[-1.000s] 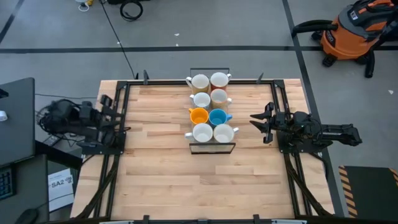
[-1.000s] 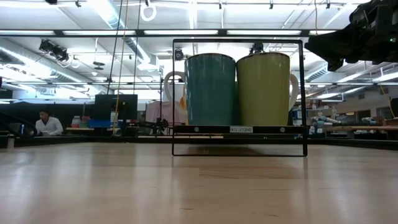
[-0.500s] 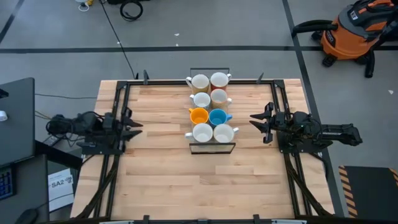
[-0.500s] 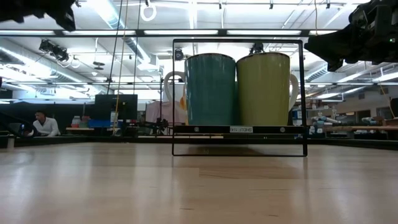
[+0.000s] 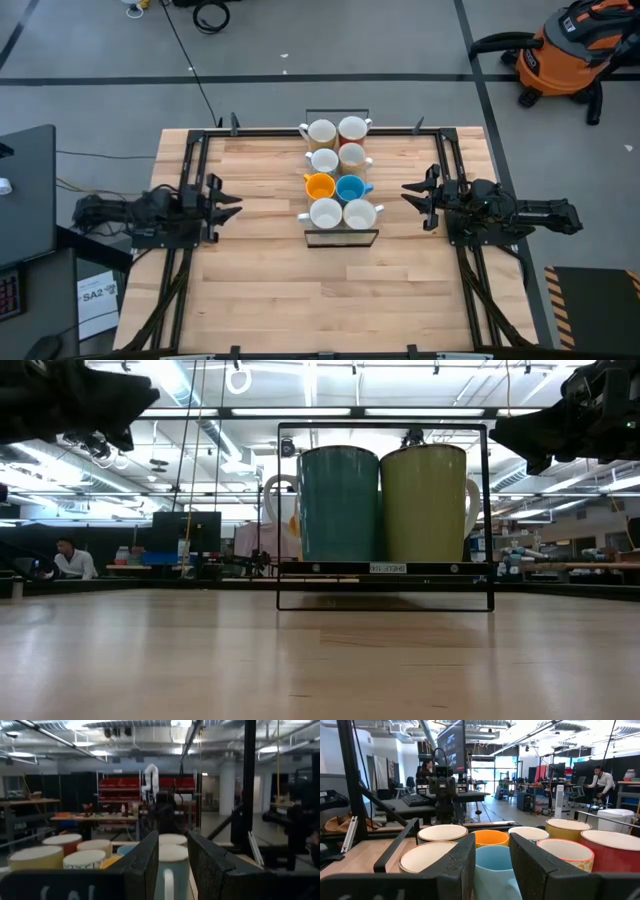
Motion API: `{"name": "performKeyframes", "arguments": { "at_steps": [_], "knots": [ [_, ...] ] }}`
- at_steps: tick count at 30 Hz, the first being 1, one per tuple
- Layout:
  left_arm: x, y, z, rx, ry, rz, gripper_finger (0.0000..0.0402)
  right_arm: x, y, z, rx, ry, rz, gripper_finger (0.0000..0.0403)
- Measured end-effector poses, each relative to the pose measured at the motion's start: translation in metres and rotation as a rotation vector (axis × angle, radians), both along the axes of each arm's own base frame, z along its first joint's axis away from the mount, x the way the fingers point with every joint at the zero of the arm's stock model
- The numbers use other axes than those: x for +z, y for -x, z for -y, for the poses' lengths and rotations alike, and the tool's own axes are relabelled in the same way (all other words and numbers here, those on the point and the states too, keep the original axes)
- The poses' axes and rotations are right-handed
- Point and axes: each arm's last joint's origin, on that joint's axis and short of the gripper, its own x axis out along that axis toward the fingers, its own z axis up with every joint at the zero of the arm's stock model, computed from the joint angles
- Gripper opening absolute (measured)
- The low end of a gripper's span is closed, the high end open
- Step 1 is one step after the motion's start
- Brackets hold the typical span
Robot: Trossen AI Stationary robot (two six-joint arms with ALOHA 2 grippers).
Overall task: Place coffee mugs
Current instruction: Return to Home Position
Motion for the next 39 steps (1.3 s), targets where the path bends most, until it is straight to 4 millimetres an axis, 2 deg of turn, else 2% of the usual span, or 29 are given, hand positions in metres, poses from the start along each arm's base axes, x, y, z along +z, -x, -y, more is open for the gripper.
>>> {"name": "performKeyframes", "arguments": {
  "at_steps": [9, 16, 39],
  "knots": [
    [-0.014, -0.004, -0.004, 0.021, -0.012, -0.145, 0.011, 0.001, 0.0, 0.0, 0.0, 0.0, 0.01, 0.0126],
    [-0.025, -0.005, -0.005, 0.025, -0.024, -0.26, 0.011, 0.003, 0.001, 0.0, 0.016, -0.079, 0.047, 0.0126],
    [-0.024, -0.005, -0.005, 0.038, -0.075, -0.252, 0.011, 0.003, 0.001, 0.0, 0.016, -0.079, 0.046, 0.0126]
  ]
}}
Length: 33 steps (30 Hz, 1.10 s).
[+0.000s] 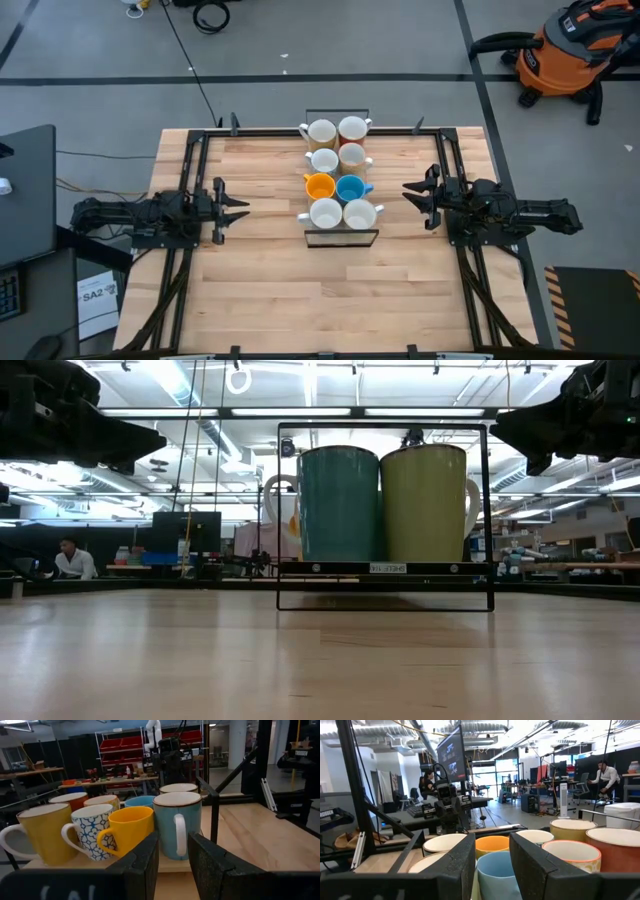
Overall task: Place coffee mugs
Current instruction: Return to Home Position
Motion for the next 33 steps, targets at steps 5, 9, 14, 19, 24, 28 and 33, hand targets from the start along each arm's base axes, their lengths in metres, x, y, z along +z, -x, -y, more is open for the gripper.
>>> {"name": "performKeyframes", "arguments": {
  "at_steps": [5, 9, 14, 19, 24, 28, 33],
  "knots": [
    [0.0002, 0.0, 0.0, -0.001, 0.0, 0.002, 0.011, 0.0, 0.0, 0.0, 0.0, 0.0, 0.0, 0.0126],
    [0.0007, 0.0, 0.0001, -0.003, 0.0, 0.007, 0.011, 0.0, 0.0, 0.0, 0.0, 0.0, 0.0, 0.0126],
    [0.0008, 0.0, 0.0001, -0.003, -0.001, 0.008, 0.011, 0.0, 0.0, 0.0, 0.0, 0.0, 0.0, 0.0126],
    [0.0008, 0.0, 0.0001, -0.004, -0.001, 0.009, 0.011, 0.0008, 0.0002, 0.0, -0.002, 0.011, 0.008, 0.0126],
    [0.0009, 0.0, 0.0001, -0.004, -0.001, 0.01, 0.011, 0.0044, 0.001, -0.0001, -0.007, 0.032, 0.043, 0.0126],
    [0.0009, 0.0, 0.0001, -0.004, -0.001, 0.011, 0.011, 0.0049, 0.0012, -0.0001, -0.007, 0.035, 0.047, 0.0126],
    [0.0009, 0.0, 0.0001, -0.004, -0.001, 0.011, 0.011, 0.0054, 0.0013, -0.0001, -0.008, 0.037, 0.053, 0.0126]
  ]
}}
